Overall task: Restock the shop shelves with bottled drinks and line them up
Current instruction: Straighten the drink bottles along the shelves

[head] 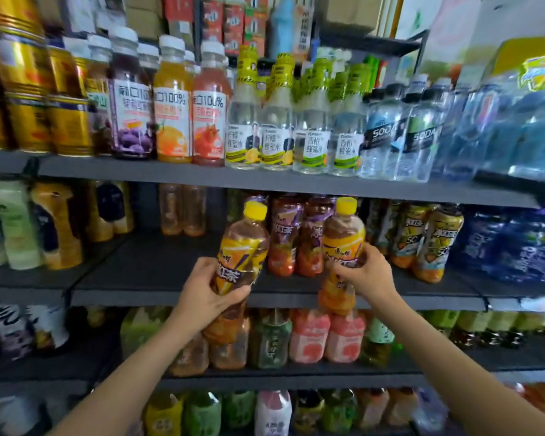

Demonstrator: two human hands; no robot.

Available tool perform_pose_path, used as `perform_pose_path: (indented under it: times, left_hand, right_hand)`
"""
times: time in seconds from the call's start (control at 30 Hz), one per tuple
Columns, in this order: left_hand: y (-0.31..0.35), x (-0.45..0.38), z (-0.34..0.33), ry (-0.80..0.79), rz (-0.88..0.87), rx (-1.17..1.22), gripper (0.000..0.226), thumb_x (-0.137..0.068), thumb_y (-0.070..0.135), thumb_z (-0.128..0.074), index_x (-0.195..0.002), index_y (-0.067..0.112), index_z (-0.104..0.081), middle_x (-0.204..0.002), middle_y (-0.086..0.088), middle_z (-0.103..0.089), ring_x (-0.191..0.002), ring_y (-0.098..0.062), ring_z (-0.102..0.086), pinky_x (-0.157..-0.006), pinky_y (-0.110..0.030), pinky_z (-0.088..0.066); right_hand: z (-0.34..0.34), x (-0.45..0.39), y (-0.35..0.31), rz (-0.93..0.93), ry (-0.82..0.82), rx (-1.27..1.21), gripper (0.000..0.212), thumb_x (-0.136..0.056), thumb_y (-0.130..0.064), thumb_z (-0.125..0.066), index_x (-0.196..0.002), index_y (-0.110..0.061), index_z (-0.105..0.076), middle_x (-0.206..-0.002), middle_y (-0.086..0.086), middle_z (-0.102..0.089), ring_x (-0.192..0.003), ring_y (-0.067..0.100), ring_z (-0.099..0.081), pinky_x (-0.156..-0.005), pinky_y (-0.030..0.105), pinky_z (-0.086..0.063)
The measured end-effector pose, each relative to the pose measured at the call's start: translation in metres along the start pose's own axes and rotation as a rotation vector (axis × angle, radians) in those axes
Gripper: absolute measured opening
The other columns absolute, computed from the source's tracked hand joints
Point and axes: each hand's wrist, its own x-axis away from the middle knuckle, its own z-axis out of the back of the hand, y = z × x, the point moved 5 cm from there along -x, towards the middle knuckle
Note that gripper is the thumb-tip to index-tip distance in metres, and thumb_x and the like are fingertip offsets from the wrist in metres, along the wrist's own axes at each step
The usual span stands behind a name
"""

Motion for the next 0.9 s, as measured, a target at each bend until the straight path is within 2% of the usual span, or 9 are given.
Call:
perform_pose_path:
  times: [0.17, 0.27, 0.43, 0.5, 0.57, 0.7, 0.8, 0.9]
  left_hand:
    - [0.021, -0.027, -0.070, 0.014, 0.021, 0.007, 0.051, -0.044, 0.068, -0.056, -0.085, 0.039, -0.048, -0.092, 0.011, -0.051, -0.082, 0.011, -0.048, -0.068, 0.000, -0.036]
    - [0.025, -0.034, -0.092, 0.022, 0.041, 0.006, 0.050, -0.045, 0.064, -0.061, -0.086, 0.040, -0.048, -0.094, 0.017, -0.052, -0.081, 0.016, -0.048, -0.068, 0.003, -0.035]
    - [0.033, -0.046, -0.110, 0.044, 0.042, -0.023, 0.057, -0.045, 0.062, -0.064, -0.094, 0.035, -0.052, -0.095, 0.023, -0.050, -0.085, 0.011, -0.050, -0.070, 0.002, -0.035]
    - [0.035, -0.049, -0.117, 0.045, 0.049, -0.028, 0.053, -0.050, 0.057, -0.069, -0.095, 0.034, -0.053, -0.096, 0.021, -0.050, -0.088, 0.002, -0.053, -0.071, 0.000, -0.035]
    - [0.037, -0.052, -0.124, 0.049, 0.047, -0.029, 0.053, -0.048, 0.060, -0.067, -0.094, 0.036, -0.052, -0.097, 0.019, -0.051, -0.092, -0.003, -0.053, -0.074, -0.004, -0.036]
    - [0.041, -0.060, -0.134, 0.046, 0.051, -0.043, 0.065, -0.045, 0.065, -0.060, -0.102, 0.034, -0.053, -0.109, 0.012, -0.051, -0.101, -0.005, -0.052, -0.087, -0.019, -0.037]
    - [0.043, -0.063, -0.140, 0.065, 0.063, -0.032, 0.053, -0.044, 0.063, -0.062, -0.092, 0.046, -0.050, -0.105, 0.017, -0.051, -0.094, 0.007, -0.050, -0.081, -0.007, -0.037]
    - [0.044, -0.066, -0.147, 0.058, 0.058, -0.067, 0.047, -0.049, 0.058, -0.070, -0.090, 0.047, -0.049, -0.102, 0.021, -0.049, -0.092, 0.012, -0.049, -0.077, 0.003, -0.033]
  right_hand:
    - [0.036, -0.068, 0.077, -0.082, 0.106, 0.000, 0.037, -0.068, -0.029, -0.080, -0.090, -0.008, -0.058, -0.092, 0.014, -0.066, -0.083, 0.033, -0.065, -0.071, 0.042, -0.054]
    - [0.035, -0.096, 0.091, -0.109, 0.125, -0.020, 0.036, -0.074, -0.027, -0.076, -0.093, -0.002, -0.059, -0.095, 0.018, -0.066, -0.091, 0.034, -0.063, -0.068, 0.031, -0.042]
    - [0.023, -0.127, 0.100, -0.126, 0.086, 0.021, 0.059, -0.070, -0.036, -0.079, -0.107, 0.002, -0.053, -0.110, 0.021, -0.060, -0.106, 0.036, -0.057, -0.080, 0.039, -0.045]
    - [0.014, -0.129, 0.114, -0.135, -0.010, 0.092, 0.062, -0.070, -0.033, -0.080, -0.112, 0.000, -0.049, -0.114, 0.020, -0.059, -0.108, 0.036, -0.055, -0.087, 0.041, -0.046]
    - [0.006, -0.125, 0.128, -0.161, -0.075, 0.133, 0.057, -0.072, -0.031, -0.078, -0.113, -0.001, -0.051, -0.115, 0.018, -0.060, -0.109, 0.035, -0.056, -0.087, 0.039, -0.045]
    - [-0.007, -0.139, 0.134, -0.221, -0.052, 0.116, 0.048, -0.079, -0.030, -0.071, -0.113, -0.001, -0.052, -0.118, 0.018, -0.058, -0.111, 0.035, -0.054, -0.085, 0.039, -0.044]
    - [-0.015, -0.166, 0.138, -0.286, -0.033, 0.096, 0.049, -0.084, -0.030, -0.065, -0.120, -0.002, -0.048, -0.124, 0.020, -0.055, -0.116, 0.036, -0.052, -0.090, 0.041, -0.043]
    - [-0.021, -0.181, 0.146, -0.335, -0.074, 0.091, 0.060, -0.083, -0.029, -0.066, -0.129, -0.001, -0.039, -0.130, 0.023, -0.050, -0.121, 0.038, -0.048, -0.097, 0.041, -0.040]
